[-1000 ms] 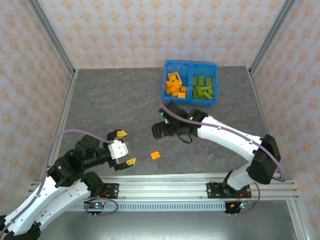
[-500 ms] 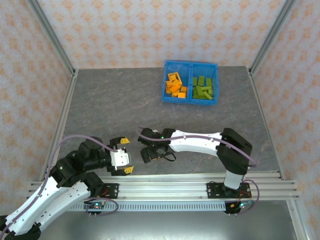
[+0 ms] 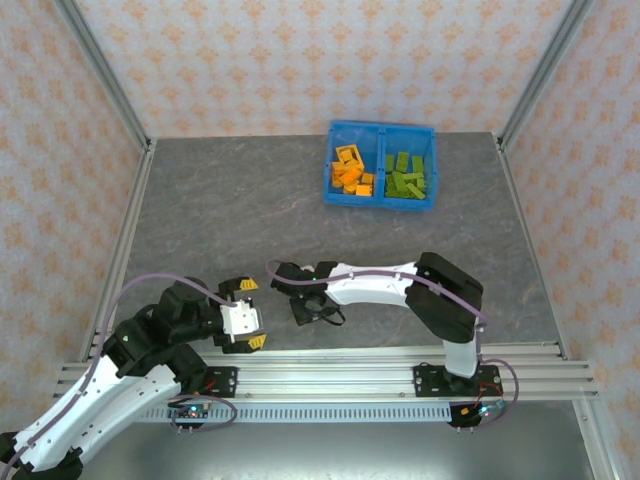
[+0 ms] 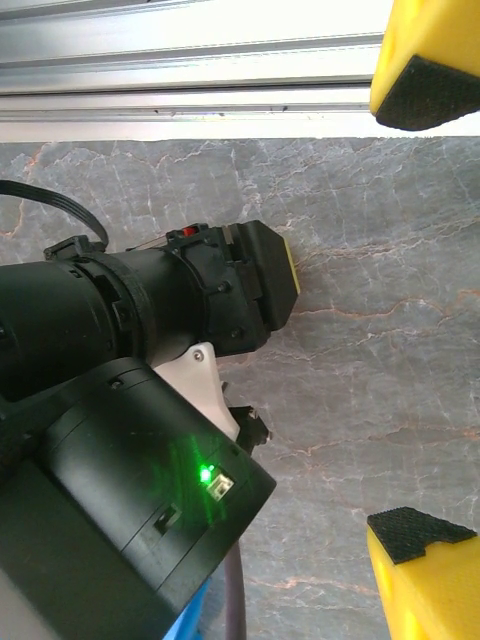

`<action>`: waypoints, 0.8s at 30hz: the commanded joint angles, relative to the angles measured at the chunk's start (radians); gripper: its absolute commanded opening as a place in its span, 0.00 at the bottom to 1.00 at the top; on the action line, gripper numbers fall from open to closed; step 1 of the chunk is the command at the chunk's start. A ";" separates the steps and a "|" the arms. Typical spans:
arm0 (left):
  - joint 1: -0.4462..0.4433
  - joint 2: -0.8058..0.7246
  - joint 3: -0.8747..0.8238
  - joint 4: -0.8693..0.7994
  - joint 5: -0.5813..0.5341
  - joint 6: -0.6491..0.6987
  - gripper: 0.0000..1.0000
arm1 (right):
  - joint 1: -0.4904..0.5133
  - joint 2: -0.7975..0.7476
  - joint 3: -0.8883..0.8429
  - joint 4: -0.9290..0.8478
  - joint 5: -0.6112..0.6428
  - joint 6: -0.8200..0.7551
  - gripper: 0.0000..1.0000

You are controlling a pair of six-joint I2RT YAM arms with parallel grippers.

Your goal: Sort the legos into containers by color

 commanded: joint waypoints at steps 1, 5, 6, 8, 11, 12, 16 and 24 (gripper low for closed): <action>-0.003 -0.017 -0.017 0.043 -0.014 -0.008 1.00 | 0.003 -0.029 0.000 0.015 0.049 0.031 0.40; -0.003 -0.040 -0.055 0.173 0.009 -0.098 1.00 | -0.020 -0.121 0.001 0.011 0.117 0.044 0.39; -0.003 -0.047 -0.072 0.229 0.013 -0.151 1.00 | -0.035 -0.151 -0.001 0.013 0.128 0.049 0.39; -0.003 -0.057 -0.097 0.325 -0.002 -0.243 1.00 | -0.066 -0.206 -0.001 0.014 0.148 0.059 0.38; -0.003 -0.058 -0.112 0.443 -0.106 -0.399 1.00 | -0.132 -0.284 0.003 0.025 0.168 0.059 0.38; -0.003 -0.052 -0.111 0.476 -0.157 -0.460 1.00 | -0.155 -0.304 0.008 0.035 0.169 0.051 0.38; -0.003 0.036 -0.059 0.545 -0.385 -0.732 1.00 | -0.250 -0.311 0.081 0.045 0.186 0.013 0.38; -0.003 0.404 0.236 0.400 -0.471 -0.825 1.00 | -0.460 -0.147 0.370 0.006 0.234 -0.063 0.37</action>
